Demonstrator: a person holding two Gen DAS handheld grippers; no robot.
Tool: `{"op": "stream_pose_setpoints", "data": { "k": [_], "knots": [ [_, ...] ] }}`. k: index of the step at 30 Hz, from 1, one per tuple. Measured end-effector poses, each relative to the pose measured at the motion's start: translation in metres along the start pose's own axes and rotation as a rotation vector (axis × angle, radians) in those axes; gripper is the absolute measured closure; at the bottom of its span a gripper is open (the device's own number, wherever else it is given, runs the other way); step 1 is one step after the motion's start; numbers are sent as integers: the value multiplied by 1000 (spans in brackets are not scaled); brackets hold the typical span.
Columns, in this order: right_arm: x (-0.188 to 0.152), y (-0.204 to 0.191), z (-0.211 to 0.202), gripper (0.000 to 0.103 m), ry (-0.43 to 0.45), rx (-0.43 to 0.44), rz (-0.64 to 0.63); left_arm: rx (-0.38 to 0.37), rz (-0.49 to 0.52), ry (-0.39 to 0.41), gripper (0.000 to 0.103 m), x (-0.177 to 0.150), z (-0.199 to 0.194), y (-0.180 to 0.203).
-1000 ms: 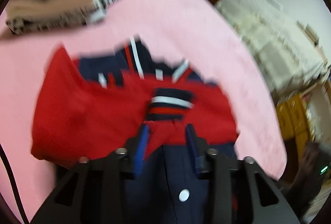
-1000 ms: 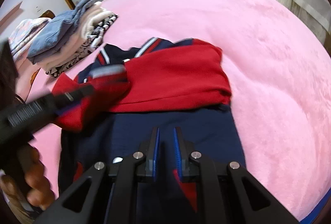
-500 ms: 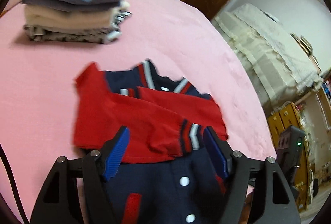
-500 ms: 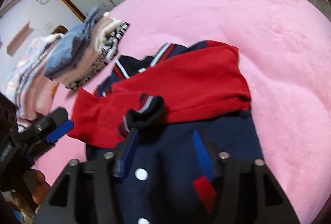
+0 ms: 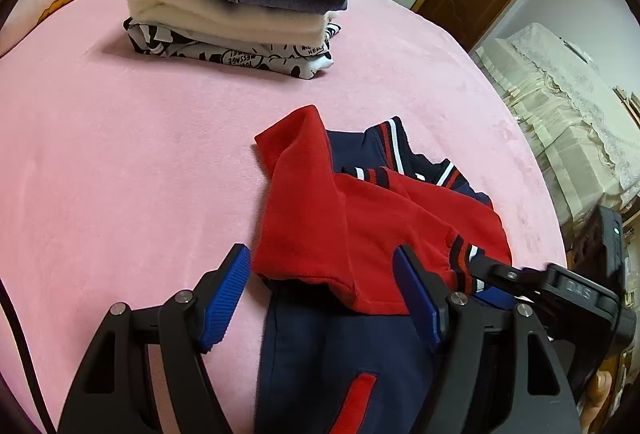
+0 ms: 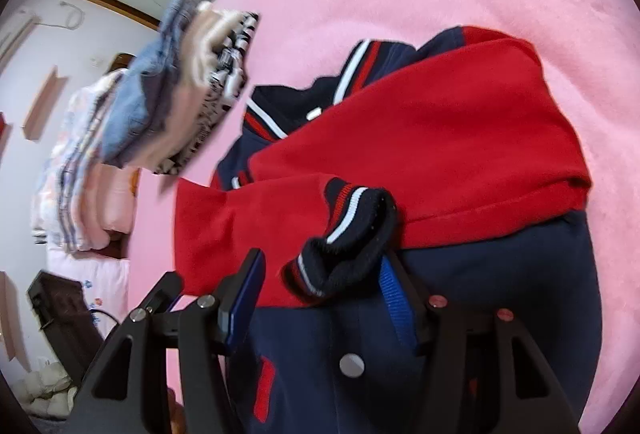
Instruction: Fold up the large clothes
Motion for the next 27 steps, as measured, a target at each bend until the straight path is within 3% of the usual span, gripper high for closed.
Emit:
{"op": "stream_pose_setpoints", "data": {
  "k": [3, 4, 5, 6, 7, 10, 17, 21, 27],
  "knots": [
    [0, 3, 8, 45, -20, -47, -12, -3, -3, -2, 31, 0, 1, 0],
    [-1, 3, 9, 50, -26, -53, -21, -5, -5, -4, 31, 0, 2, 0],
    [-2, 2, 9, 59, -28, -45, -34, -6, -5, -5, 31, -1, 2, 0],
    [-3, -1, 9, 85, -36, -35, -56, -6, -6, -7, 31, -1, 4, 1],
    [-4, -4, 9, 89, -50, -47, -91, -7, -7, -9, 31, -2, 6, 1],
    [-2, -29, -3, 90, -17, -70, -251, -9, -11, -13, 31, -4, 7, 1],
    [22, -87, -56, 90, 158, 10, -500, -21, -10, 4, 31, -3, 4, 4],
    [39, -67, -64, 90, 190, -19, -449, -18, -12, 4, 31, -2, 7, 4],
    [54, 7, -51, 90, 175, -110, -276, -5, -10, -8, 31, -1, 16, 4]
  ]
}}
Point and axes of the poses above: each gripper's, at about its wrist camera, not at the fingertips, and z roughly the way its jaws point, y to its right, x to its top, the point moved 7 cm from there along z, roughly the way its jaws point, and after that the axes turned 13 degrees about x, right-handed, at the moved point
